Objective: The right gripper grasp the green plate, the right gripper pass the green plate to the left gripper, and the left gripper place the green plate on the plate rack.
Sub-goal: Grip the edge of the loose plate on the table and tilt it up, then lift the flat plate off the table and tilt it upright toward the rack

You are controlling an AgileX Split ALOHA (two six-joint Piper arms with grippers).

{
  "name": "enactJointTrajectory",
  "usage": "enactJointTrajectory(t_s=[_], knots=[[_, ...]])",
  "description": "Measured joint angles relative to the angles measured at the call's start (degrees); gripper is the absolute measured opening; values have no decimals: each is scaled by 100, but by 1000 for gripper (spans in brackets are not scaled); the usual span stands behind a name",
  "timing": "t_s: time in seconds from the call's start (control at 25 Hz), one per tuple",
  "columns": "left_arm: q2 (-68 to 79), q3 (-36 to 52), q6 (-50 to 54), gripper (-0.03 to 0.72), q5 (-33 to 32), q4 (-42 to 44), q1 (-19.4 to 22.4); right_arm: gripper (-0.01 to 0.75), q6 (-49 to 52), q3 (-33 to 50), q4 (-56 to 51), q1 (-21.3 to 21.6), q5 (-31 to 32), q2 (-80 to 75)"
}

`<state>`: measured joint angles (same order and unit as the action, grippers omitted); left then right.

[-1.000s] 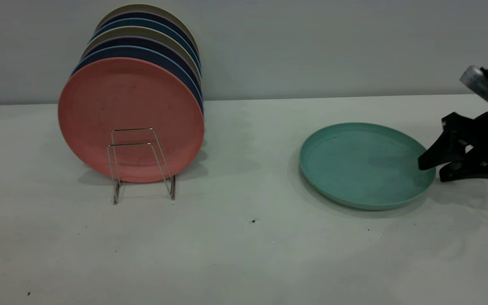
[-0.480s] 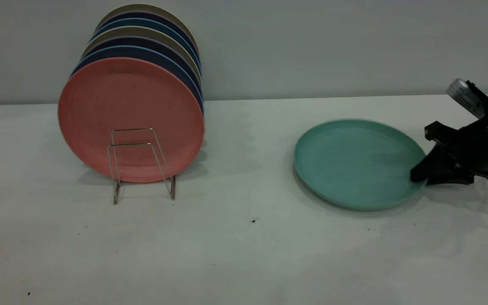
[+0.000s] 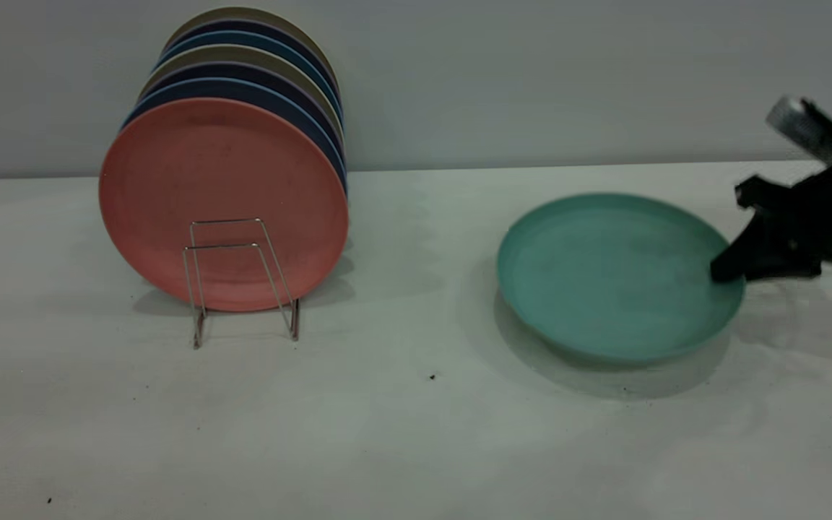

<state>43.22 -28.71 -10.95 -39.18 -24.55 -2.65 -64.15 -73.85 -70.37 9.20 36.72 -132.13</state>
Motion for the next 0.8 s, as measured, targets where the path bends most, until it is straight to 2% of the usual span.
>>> enactJointTrajectory(t_s=[0.2,0.48,0.6,0.8], knots=[[1358,0,-1255,468,643,-1440,0,15,34,0,67,-71,353,386],[3197,-50,-4293,468,1428,-4503,0,15,36,0,193,-710,500,553],[3964,-264,-5373,468,1440,-5558,0,15,50,0,206,-896,525,557],[5039,-957,-6097,468,1107,-6289,0,15,96,0,212,-1227,673,557]])
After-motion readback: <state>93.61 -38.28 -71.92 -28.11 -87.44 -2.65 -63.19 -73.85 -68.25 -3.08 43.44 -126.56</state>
